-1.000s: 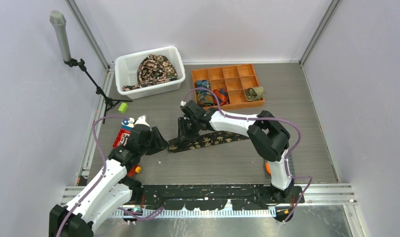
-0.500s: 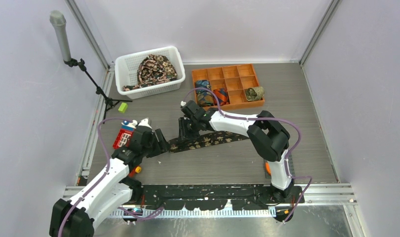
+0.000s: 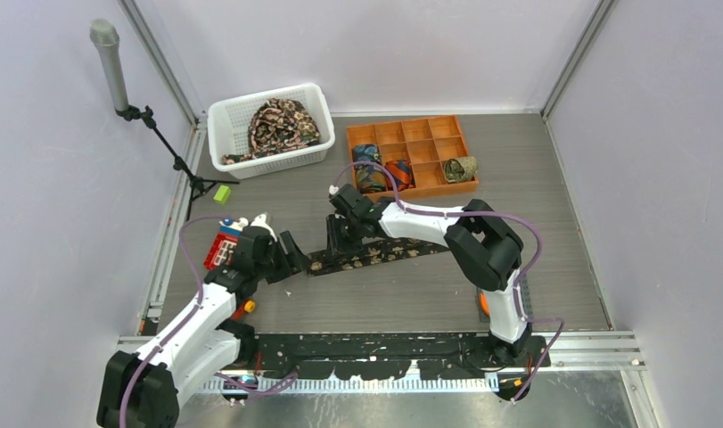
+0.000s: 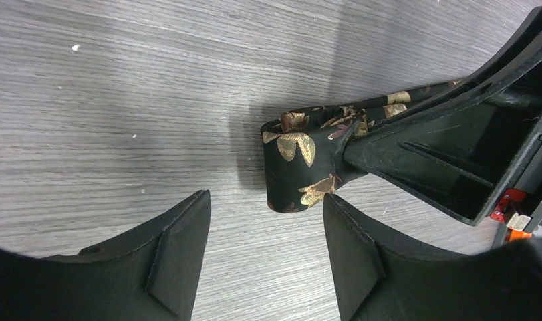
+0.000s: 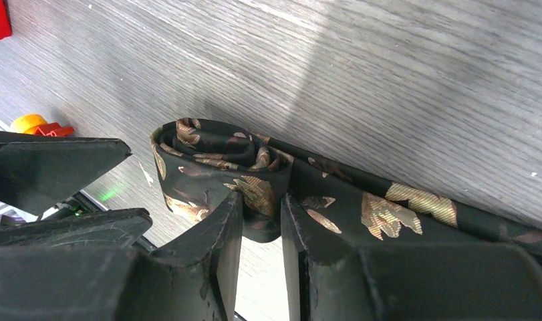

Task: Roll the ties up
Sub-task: Roll the tie at the center of the board.

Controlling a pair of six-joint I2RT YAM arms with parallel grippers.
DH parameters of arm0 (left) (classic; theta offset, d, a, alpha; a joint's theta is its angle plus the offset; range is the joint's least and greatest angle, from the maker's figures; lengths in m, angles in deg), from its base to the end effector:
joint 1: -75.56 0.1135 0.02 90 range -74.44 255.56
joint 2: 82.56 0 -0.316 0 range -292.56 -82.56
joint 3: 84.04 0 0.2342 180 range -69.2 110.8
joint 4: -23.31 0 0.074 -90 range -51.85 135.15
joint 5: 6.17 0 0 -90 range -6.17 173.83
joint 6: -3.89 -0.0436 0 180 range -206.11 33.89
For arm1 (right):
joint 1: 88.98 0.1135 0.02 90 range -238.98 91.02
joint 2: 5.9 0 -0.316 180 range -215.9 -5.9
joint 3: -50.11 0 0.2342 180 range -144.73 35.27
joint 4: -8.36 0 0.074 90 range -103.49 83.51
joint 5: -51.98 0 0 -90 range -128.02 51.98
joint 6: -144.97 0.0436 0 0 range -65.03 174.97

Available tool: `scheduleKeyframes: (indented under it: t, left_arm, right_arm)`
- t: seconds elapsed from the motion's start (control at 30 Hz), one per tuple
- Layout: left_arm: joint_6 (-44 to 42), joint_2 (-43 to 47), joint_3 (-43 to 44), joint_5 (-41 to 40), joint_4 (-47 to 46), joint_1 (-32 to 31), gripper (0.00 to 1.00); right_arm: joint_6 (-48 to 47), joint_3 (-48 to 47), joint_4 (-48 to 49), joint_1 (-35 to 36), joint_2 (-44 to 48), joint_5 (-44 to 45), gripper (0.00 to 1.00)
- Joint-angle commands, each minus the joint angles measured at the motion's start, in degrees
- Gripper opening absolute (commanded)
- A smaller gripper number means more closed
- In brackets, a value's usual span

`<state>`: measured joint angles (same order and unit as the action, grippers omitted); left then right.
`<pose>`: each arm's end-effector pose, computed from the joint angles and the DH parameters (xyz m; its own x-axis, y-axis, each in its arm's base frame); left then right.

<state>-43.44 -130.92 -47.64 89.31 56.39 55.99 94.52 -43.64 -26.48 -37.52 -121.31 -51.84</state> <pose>0.1137 -0.0448 0.2181 -0.7593 -0.4461 -0.4738 -0.1600 0.8337 -0.5286 0.2644 0.3487 0.2155 -0.9366 -0.1833 -0.2987 -0.3182 0.8023 0.5050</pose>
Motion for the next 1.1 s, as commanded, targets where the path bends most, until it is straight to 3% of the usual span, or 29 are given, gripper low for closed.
scheduleKeyframes:
  t: [0.0, 1.07]
  left_arm:
    - [0.17, -0.53, -1.42, 5.37, -6.94, 1.71, 0.63]
    - [5.92, -7.96, -8.03, 12.82, -23.06, 4.63, 0.53]
  right_arm:
    - [-1.05, 1.4, 0.38, -0.23, -0.98, 1.37, 0.32]
    - [-1.07, 3.25, 1.27, -1.18, -1.66, 0.79, 0.29]
